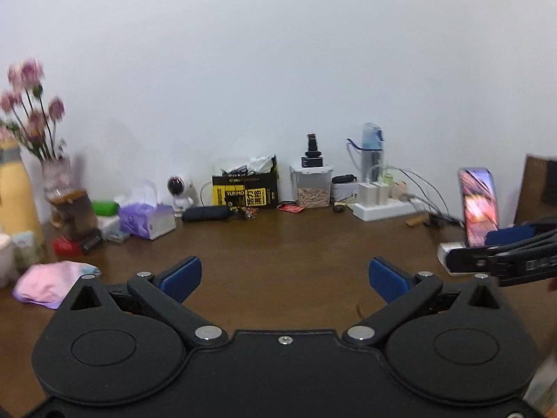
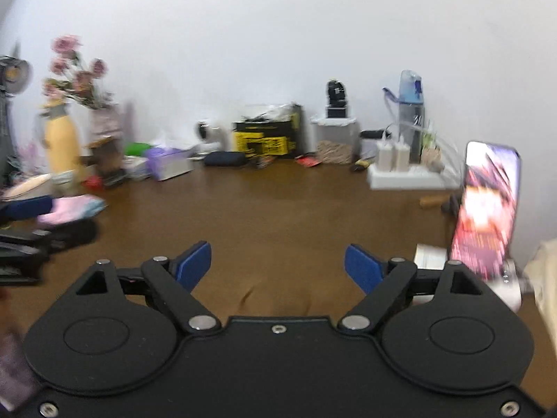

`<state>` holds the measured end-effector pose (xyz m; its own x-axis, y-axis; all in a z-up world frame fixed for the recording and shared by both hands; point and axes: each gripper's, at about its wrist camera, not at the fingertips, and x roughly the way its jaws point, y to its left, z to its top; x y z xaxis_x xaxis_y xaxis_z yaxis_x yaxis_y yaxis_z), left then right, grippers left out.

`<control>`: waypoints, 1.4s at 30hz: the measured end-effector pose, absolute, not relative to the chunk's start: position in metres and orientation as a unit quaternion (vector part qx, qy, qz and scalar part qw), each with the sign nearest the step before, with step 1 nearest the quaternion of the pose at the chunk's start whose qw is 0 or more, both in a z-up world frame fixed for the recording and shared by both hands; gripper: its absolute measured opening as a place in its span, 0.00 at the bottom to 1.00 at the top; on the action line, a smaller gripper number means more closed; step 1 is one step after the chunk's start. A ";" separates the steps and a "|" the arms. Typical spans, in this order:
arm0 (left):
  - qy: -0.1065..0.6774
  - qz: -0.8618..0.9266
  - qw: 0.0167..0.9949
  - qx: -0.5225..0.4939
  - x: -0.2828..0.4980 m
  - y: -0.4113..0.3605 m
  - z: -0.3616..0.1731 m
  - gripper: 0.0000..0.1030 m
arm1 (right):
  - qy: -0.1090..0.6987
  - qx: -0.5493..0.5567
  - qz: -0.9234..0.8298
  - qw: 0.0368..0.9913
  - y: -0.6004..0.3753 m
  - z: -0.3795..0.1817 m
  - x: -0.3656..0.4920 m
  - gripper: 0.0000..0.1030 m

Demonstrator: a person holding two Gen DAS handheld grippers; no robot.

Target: Fold clothes

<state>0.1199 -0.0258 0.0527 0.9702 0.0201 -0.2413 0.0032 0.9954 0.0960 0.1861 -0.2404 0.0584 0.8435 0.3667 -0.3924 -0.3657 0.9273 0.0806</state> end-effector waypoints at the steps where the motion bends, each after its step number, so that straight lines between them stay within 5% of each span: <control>1: 0.124 0.009 0.991 0.043 0.109 -0.029 0.050 1.00 | 0.203 -0.002 0.185 0.961 -0.244 0.055 0.168 0.86; 12: 0.143 -0.031 0.989 0.014 -0.012 -0.008 0.030 1.00 | 0.185 -0.062 0.181 0.964 -0.217 0.022 0.018 0.87; 23: 0.173 -0.026 0.984 0.025 -0.012 -0.009 0.013 1.00 | 0.225 0.008 0.195 0.955 -0.196 0.016 0.011 0.87; 42: 0.189 0.022 0.982 0.001 -0.009 0.002 0.007 1.00 | 0.230 -0.024 0.219 0.948 -0.178 0.013 0.021 0.88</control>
